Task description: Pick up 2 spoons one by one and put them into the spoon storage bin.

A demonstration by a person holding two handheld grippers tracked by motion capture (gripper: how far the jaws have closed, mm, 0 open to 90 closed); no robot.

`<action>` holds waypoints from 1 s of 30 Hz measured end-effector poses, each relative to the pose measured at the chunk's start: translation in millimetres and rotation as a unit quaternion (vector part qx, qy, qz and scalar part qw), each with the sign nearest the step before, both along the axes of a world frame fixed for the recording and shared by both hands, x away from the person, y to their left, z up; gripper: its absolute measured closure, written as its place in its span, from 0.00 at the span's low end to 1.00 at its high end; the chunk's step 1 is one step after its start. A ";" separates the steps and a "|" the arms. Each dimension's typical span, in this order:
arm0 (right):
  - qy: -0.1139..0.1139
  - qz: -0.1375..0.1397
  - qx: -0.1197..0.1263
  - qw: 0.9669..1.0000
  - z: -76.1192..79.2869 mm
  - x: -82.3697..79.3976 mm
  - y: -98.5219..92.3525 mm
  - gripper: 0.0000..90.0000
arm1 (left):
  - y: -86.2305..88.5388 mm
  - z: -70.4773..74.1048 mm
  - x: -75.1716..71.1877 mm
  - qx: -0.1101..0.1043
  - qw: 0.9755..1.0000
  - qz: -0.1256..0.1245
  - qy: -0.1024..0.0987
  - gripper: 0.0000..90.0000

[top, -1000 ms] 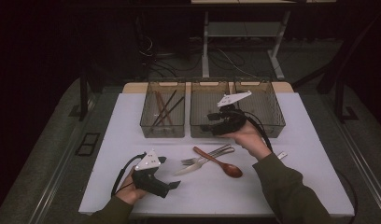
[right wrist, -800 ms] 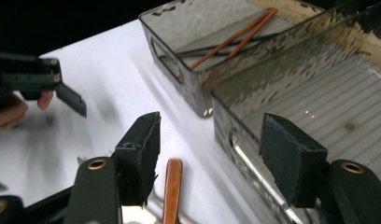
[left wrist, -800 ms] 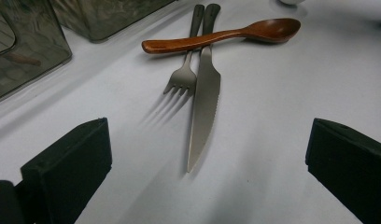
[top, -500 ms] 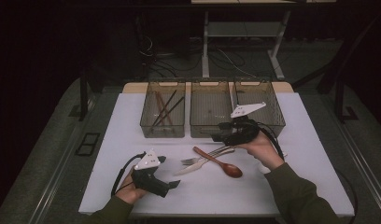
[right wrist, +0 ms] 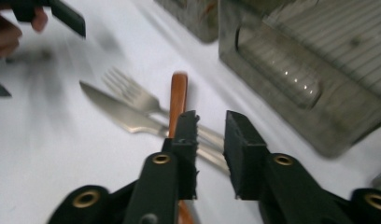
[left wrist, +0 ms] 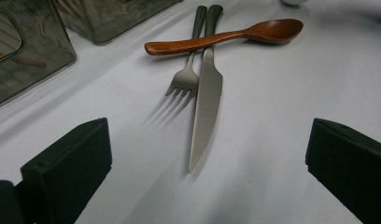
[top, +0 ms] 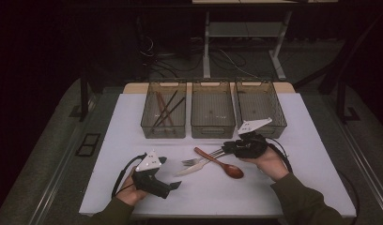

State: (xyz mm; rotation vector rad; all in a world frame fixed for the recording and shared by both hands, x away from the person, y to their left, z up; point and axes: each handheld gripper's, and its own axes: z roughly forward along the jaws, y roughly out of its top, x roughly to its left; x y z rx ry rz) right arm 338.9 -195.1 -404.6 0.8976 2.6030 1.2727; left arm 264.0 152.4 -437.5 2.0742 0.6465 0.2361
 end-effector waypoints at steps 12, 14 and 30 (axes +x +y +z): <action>0.020 0.021 -0.042 0.999 -24.3 -1.4 15.4 1.00 | -0.5 -0.4 -0.5 0.002 1.000 -0.002 0.001 0.00; 0.023 0.021 -0.046 0.998 -27.6 -0.2 19.2 1.00 | -0.7 -0.5 -0.4 0.001 1.000 -0.002 0.001 0.00; 0.025 0.042 -0.062 0.997 -37.7 0.1 41.6 0.99 | -1.0 -0.7 -0.5 0.002 1.000 -0.006 0.001 0.00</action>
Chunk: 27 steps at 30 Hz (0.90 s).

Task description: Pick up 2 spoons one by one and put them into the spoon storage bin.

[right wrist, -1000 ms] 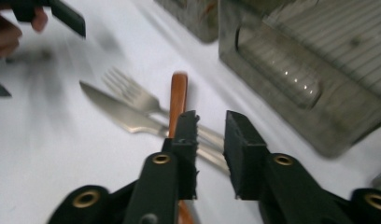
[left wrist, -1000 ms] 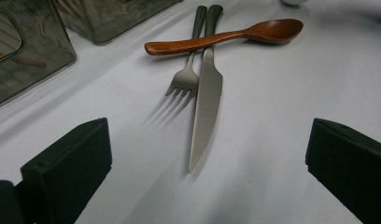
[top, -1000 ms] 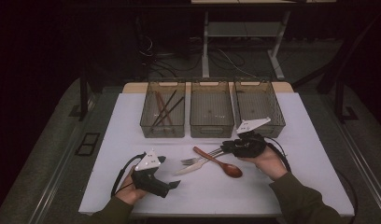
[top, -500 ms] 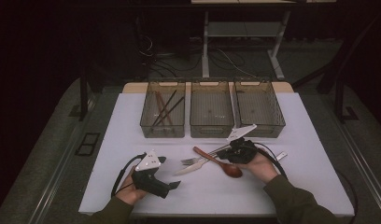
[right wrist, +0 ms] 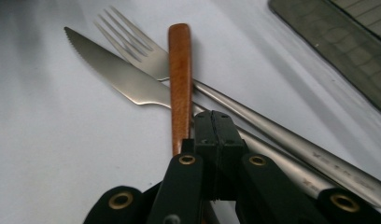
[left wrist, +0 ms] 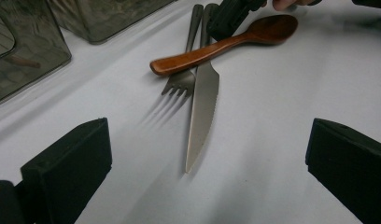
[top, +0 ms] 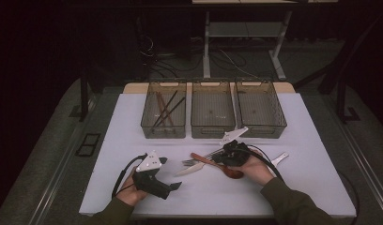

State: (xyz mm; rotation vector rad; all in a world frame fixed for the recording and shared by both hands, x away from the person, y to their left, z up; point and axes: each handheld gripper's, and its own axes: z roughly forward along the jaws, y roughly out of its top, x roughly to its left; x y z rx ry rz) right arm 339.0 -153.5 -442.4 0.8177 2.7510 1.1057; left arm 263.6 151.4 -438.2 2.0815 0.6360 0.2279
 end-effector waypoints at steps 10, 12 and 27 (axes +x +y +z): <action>0.009 0.035 0.001 0.999 -0.8 -8.1 8.7 1.00 | 0.1 0.2 -0.2 0.000 1.000 -0.001 0.000 0.00; 0.013 0.043 0.005 0.999 -0.1 -9.9 9.9 1.00 | 0.1 0.1 -0.2 0.000 1.000 -0.001 0.000 0.00; 0.010 0.035 0.043 0.998 18.2 -10.8 -12.1 0.85 | 0.4 0.0 0.0 -0.001 1.000 -0.001 0.001 0.00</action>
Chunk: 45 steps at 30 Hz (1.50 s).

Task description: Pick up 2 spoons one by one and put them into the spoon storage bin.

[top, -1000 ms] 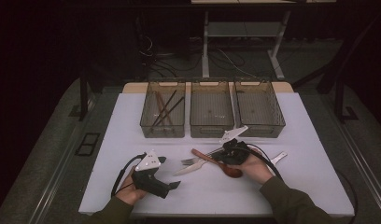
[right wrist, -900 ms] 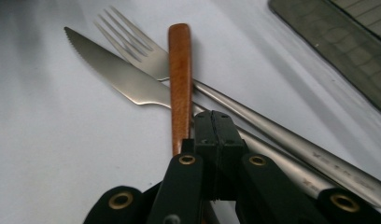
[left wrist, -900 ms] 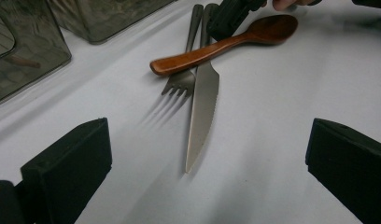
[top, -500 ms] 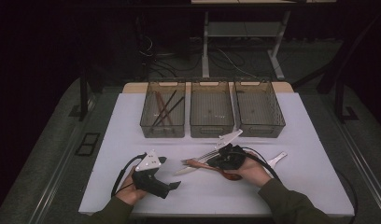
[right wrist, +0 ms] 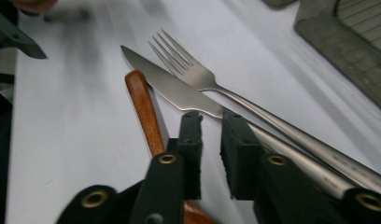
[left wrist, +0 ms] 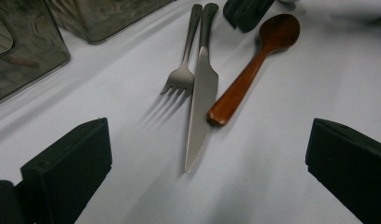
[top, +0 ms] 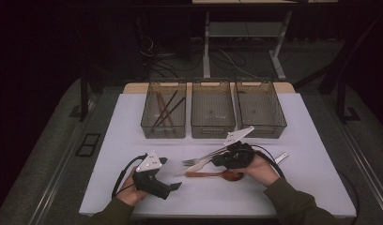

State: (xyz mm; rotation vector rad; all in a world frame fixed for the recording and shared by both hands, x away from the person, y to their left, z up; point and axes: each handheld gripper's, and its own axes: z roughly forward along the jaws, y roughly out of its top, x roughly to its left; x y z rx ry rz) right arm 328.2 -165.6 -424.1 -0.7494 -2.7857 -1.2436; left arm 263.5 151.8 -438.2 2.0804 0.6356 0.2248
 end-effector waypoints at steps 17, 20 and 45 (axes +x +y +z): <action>0.005 -0.043 0.020 0.999 5.5 -24.1 -54.1 0.52 | -0.4 -0.1 -0.2 0.002 1.000 0.002 0.000 0.00; 0.010 -0.045 0.017 0.999 1.7 -30.3 -59.8 0.51 | -0.4 -0.1 -0.1 0.002 1.000 0.002 0.001 0.00; 0.011 -0.038 -0.011 0.999 -14.7 -34.3 -54.3 0.50 | -1.2 -0.4 -0.4 0.002 1.000 -0.001 0.002 0.00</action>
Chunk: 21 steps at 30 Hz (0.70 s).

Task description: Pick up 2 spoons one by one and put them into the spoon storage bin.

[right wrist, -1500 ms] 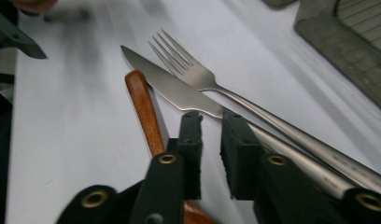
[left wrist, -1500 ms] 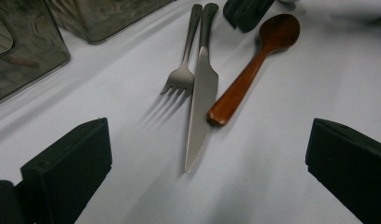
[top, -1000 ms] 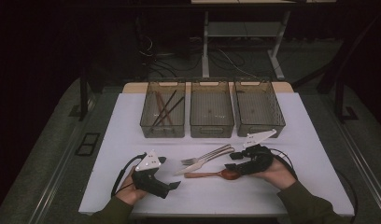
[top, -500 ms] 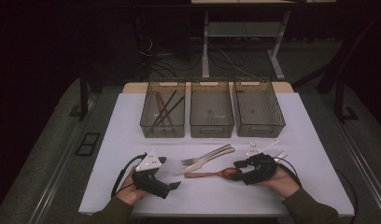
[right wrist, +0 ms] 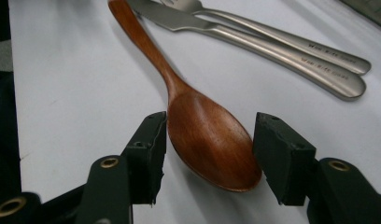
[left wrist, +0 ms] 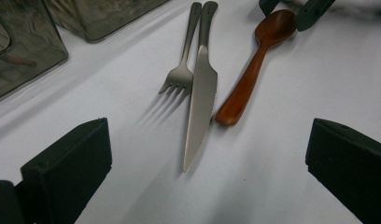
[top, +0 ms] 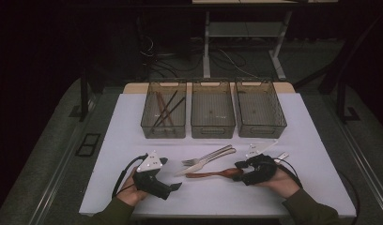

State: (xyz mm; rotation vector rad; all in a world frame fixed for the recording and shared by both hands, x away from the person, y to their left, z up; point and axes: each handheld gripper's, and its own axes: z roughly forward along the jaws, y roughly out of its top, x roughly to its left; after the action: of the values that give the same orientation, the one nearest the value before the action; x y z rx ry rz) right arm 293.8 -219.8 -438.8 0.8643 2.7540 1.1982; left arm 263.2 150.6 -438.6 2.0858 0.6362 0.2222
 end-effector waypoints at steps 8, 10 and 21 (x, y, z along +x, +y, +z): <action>0.004 0.001 -0.011 1.000 -3.0 1.5 0.1 0.50 | -0.1 -0.1 -0.1 0.000 1.000 -0.001 0.000 0.00; 0.007 0.002 -0.017 1.000 -4.0 1.1 1.0 0.50 | 0.0 -0.1 0.0 0.000 1.000 -0.001 0.000 0.00; 0.013 0.045 -0.031 0.998 -5.1 -2.1 3.6 0.79 | -0.4 -0.2 -0.1 0.001 1.000 -0.003 0.000 0.00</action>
State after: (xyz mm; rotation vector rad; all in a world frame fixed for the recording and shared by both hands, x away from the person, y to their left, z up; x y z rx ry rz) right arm 291.8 -216.2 -443.9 0.7624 2.8623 1.1167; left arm 263.1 150.2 -438.8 2.0897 0.6305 0.2193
